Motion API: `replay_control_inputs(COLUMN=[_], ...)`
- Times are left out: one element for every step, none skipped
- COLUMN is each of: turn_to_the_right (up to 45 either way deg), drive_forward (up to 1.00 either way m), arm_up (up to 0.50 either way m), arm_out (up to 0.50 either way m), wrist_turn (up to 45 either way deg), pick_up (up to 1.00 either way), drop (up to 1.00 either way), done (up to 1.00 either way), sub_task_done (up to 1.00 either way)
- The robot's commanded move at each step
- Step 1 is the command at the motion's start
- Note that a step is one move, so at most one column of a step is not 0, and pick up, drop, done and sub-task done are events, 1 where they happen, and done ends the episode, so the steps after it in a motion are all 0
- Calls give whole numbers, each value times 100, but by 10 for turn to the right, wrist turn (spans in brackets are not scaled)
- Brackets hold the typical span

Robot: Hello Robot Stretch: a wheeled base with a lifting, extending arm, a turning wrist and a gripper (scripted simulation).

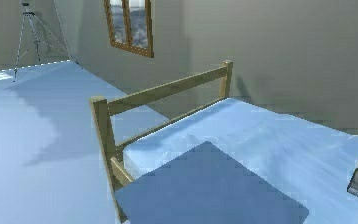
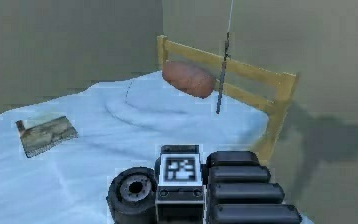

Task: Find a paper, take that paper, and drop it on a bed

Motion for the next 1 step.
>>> replay_control_inputs(turn_to_the_right=[-150], drive_forward=[0], arm_up=[0], arm_out=[0], wrist_turn=[0], pick_up=[0], drop=[0], done=[0], sub_task_done=[0])
